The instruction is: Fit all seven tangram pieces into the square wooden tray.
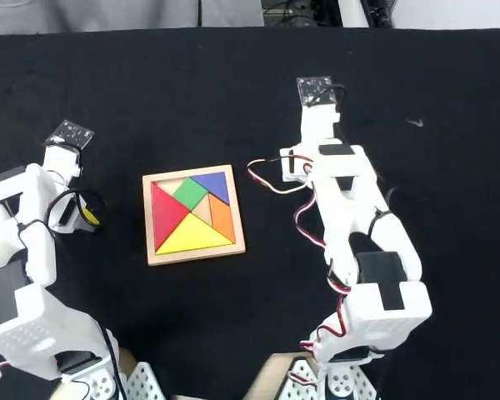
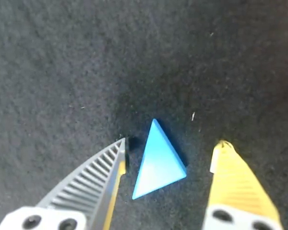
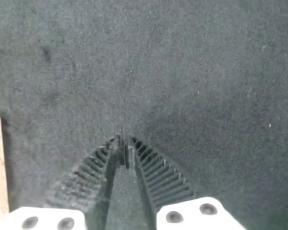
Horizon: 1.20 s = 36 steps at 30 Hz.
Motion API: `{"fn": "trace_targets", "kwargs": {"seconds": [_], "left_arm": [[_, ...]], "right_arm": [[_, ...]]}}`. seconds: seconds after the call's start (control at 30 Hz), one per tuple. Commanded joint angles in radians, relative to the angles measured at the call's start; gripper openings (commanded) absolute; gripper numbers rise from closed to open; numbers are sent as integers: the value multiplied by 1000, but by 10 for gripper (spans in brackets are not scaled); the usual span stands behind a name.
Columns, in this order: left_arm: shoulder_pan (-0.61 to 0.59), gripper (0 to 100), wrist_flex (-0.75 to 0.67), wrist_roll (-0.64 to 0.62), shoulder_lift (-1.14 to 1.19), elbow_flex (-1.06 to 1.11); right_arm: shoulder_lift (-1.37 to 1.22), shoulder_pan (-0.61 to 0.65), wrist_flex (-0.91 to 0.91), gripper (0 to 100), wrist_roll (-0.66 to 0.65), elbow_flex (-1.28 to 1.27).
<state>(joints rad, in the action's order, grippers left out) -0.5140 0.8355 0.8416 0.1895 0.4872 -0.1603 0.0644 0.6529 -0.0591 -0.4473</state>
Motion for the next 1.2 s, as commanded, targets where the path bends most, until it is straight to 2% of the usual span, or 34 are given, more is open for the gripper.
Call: {"fn": "trace_targets", "kwargs": {"seconds": [0.0, 0.13, 0.2, 0.3, 0.47, 0.77, 1.0, 1.17], "left_arm": [[-16, 277, -6, -64, -68, -12], [-24, 277, 61, -51, -239, 38], [-16, 277, 112, 14, -310, 79], [19, 277, 107, 78, -345, 165], [27, 277, 6, 84, -282, 197], [19, 277, 15, 84, -51, 33], [21, 276, 11, 86, -20, 8], [21, 155, 6, 86, -12, -10]], "right_arm": [[5, -6, -5, 11, -9, 48], [5, -5, -6, 11, -9, 48], [5, -5, -6, 11, -9, 48], [5, -5, -6, 11, -9, 48], [5, -5, -3, 11, -9, 48], [5, -5, -3, 11, -9, 48], [5, -5, -5, 11, -9, 48], [5, -5, -5, 11, -9, 47]]}}
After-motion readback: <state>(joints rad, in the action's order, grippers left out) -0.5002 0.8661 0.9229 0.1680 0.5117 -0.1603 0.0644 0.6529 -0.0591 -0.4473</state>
